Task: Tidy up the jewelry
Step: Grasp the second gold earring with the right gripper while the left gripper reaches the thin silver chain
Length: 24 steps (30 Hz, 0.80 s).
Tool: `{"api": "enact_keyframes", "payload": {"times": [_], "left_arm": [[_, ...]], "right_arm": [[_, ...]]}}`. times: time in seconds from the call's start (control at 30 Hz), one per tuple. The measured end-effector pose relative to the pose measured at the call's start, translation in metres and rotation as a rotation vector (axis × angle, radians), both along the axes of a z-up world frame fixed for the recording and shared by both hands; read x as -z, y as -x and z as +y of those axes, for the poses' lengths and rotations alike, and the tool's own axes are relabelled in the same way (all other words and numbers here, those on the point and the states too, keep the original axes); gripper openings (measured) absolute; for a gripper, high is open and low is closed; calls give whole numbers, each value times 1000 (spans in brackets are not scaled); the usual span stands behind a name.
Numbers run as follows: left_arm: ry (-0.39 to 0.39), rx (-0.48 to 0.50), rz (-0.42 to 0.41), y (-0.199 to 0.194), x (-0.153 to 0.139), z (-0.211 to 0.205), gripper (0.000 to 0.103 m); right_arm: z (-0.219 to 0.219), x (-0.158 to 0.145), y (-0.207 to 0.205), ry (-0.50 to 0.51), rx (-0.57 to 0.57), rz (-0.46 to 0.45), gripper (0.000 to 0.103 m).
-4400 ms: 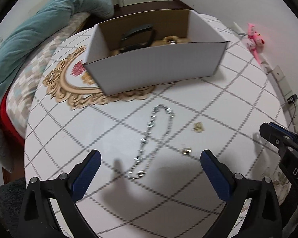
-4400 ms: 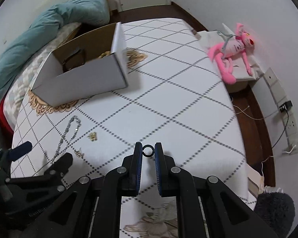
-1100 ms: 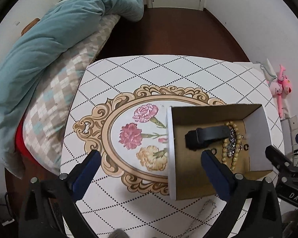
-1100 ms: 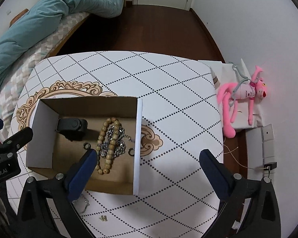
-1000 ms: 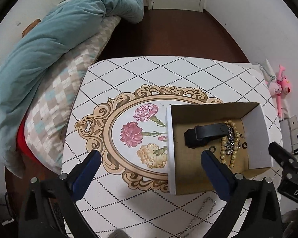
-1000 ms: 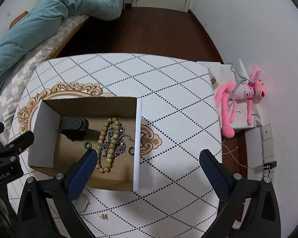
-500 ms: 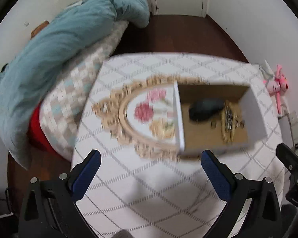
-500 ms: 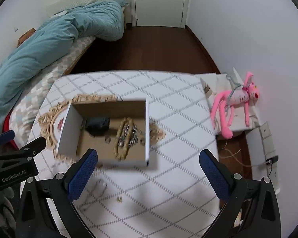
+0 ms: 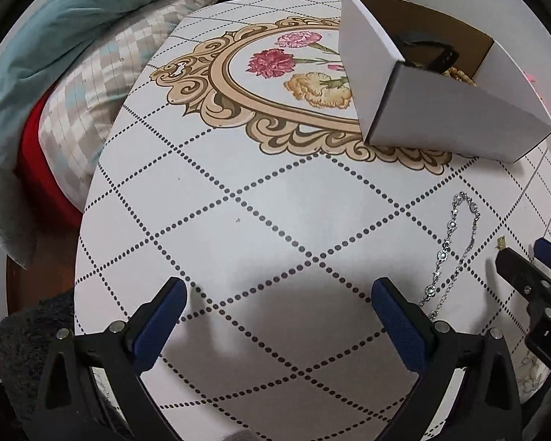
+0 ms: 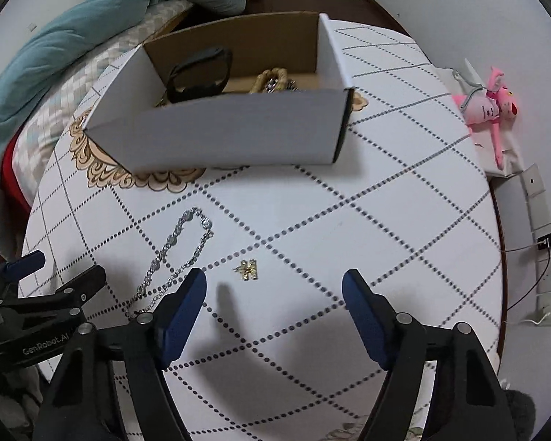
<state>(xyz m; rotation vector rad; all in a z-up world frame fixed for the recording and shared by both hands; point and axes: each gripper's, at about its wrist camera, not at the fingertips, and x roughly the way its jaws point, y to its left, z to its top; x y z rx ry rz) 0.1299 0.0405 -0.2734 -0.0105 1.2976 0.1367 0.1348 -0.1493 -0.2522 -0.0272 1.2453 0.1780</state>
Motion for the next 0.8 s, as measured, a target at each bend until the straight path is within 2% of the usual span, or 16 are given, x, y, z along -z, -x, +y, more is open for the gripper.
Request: {"api": "enact_keyframes", "payload": {"times": [0.1,0.17,0.27,0.33,0.4,0.6,0.8], "left_arm": [[-4,5,-11,2,2,-1,103],[-10,9,-19,2,4,-2,103],[-14,9,-29,4,4,-2,103],[-6,0,-28,6,4,-4,103],[14,-20,-22,5,4,-2,103],[7,-25,-27,5,2,-3,102],[78,45,-62,8,-13,-23,102]], "right_arm": [[4,5,1,9,-4,1,58],[7,5,2,32,-7,-23,52],[7,4,3,58,0,-47,38],[5,3,2,70,9,-60,22],[2,3,2,69,14,-66,9],[-5,3,1,17,28,-62,8],[-30,-7,8,-35,97,-60,8]]}}
